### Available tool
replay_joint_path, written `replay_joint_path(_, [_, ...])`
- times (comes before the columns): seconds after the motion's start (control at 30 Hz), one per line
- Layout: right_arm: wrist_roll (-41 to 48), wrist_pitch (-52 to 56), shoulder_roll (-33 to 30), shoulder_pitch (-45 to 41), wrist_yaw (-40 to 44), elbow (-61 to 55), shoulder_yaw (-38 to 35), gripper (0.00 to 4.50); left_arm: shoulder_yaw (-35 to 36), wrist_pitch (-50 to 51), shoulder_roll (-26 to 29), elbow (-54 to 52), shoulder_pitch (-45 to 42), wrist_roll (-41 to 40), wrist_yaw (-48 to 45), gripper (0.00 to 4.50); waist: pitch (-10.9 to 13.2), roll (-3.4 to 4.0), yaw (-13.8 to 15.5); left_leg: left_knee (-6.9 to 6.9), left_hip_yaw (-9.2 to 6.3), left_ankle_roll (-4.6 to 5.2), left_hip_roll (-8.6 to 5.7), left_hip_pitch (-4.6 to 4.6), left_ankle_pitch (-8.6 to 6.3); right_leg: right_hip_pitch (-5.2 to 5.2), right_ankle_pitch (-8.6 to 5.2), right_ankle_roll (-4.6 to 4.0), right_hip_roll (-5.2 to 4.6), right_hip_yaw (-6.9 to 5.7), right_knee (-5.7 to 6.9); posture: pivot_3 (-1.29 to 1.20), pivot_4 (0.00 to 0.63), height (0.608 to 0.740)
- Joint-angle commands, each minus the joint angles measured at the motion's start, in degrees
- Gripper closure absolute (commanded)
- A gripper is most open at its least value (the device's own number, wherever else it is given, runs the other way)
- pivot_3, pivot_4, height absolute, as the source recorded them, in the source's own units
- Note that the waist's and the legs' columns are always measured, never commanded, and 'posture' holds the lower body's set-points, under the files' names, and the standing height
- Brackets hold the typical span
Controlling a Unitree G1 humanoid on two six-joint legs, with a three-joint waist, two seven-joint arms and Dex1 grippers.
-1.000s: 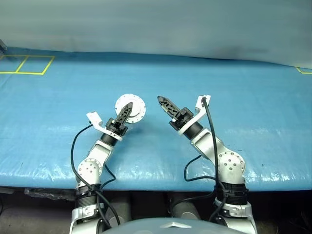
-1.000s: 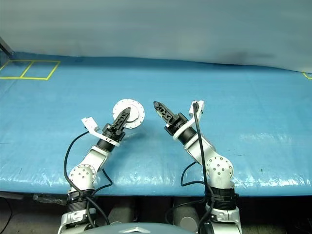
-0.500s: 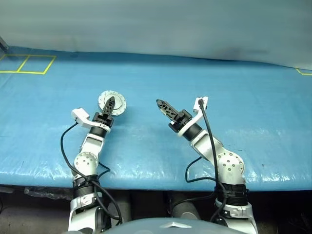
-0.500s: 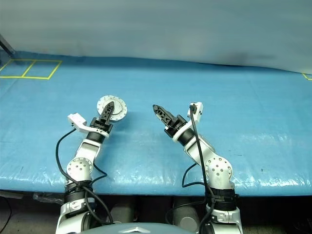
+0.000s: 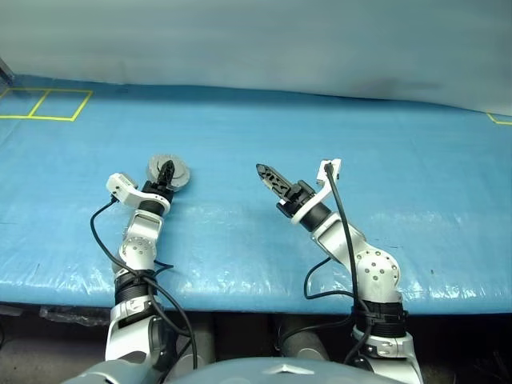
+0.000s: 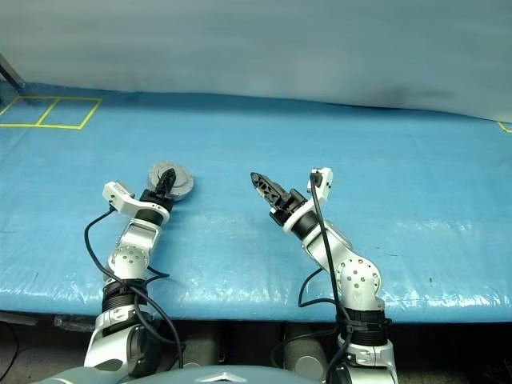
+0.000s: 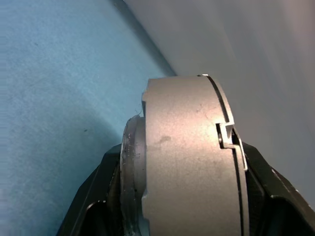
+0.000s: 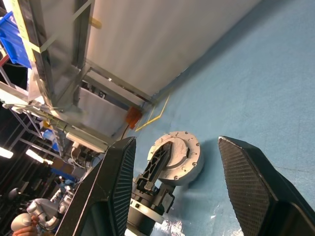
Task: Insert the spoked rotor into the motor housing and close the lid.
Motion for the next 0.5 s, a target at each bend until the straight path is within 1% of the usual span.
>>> replay_joint_path(0.03, [0.53, 0.14, 0.20, -0.62, 0.35, -1.81, -0.45, 1.67, 0.51, -1.88, 0.76, -2.27, -1.38, -0.16, -1.11, 1.70, 0.00, 0.00, 0.01, 0.00, 0.00, 0.00, 0.00, 0.01, 0.00, 0.01, 0.00, 0.00, 0.00, 0.00, 0.00, 0.00, 0.150, 0.740])
replay_joint_path(0.07, [0.49, 0.17, 0.17, -0.69, 0.34, -1.73, -0.45, 1.67, 0.43, -2.33, 1.01, -2.34, -1.10, 0.60, -0.97, 1.70, 0.00, 0.00, 0.01, 0.00, 0.00, 0.00, 0.00, 0.01, 0.00, 0.01, 0.00, 0.00, 0.00, 0.00, 0.00, 0.00, 0.150, 0.740])
replay_joint_path(0.1, [0.45, 0.19, 0.17, -0.71, 0.32, -1.70, -0.41, 1.64, 0.20, -2.82, 1.35, -2.43, -0.80, 1.44, -1.17, 1.49, 0.00, 0.00, 0.02, 0.00, 0.00, 0.00, 0.00, 0.01, 0.00, 0.01, 0.00, 0.00, 0.00, 0.00, 0.00, 0.00, 0.150, 0.740])
replay_joint_path(0.17, [0.39, 0.24, 0.17, -0.79, 0.31, -1.58, -0.36, 1.63, 0.54, -3.96, 1.70, -2.55, -0.50, 2.46, -0.58, 1.00, 0.00, 0.00, 0.01, 0.00, 0.00, 0.00, 0.00, 0.02, 0.00, 0.01, 0.00, 0.00, 0.00, 0.01, 0.00, 0.00, 0.150, 0.740])
replay_joint_path(0.27, [0.38, 0.31, 0.19, -1.01, 0.30, -1.33, -0.36, 1.63, 1.63, -4.84, 2.11, -2.58, -0.34, 2.74, 0.60, 0.04, 0.00, 0.00, 0.01, 0.00, 0.01, 0.00, 0.01, 0.05, 0.00, 0.03, 0.00, -0.01, 0.00, 0.01, 0.01, 0.00, 0.150, 0.740])
replay_joint_path(0.33, [0.37, 0.40, 0.18, -1.18, 0.30, -1.10, -0.34, 1.63, 2.23, -5.82, 2.36, -2.70, -0.18, 3.06, 1.53, 0.04, 0.00, 0.00, 0.04, 0.01, 0.01, 0.00, 0.00, 0.06, 0.00, 0.04, 0.00, -0.01, -0.01, 0.01, 0.01, 0.00, 0.150, 0.740])
replay_joint_path(0.5, [0.24, 0.62, 0.20, -1.42, 0.29, -0.75, -0.22, 1.63, 3.52, -8.41, 2.58, -4.98, 0.88, 2.11, 0.24, 0.04, 0.00, 0.00, 0.08, 0.02, 0.01, 0.00, 0.00, 0.05, 0.00, 0.05, 0.00, 0.00, -0.01, 0.01, 0.01, 0.00, 0.150, 0.740])
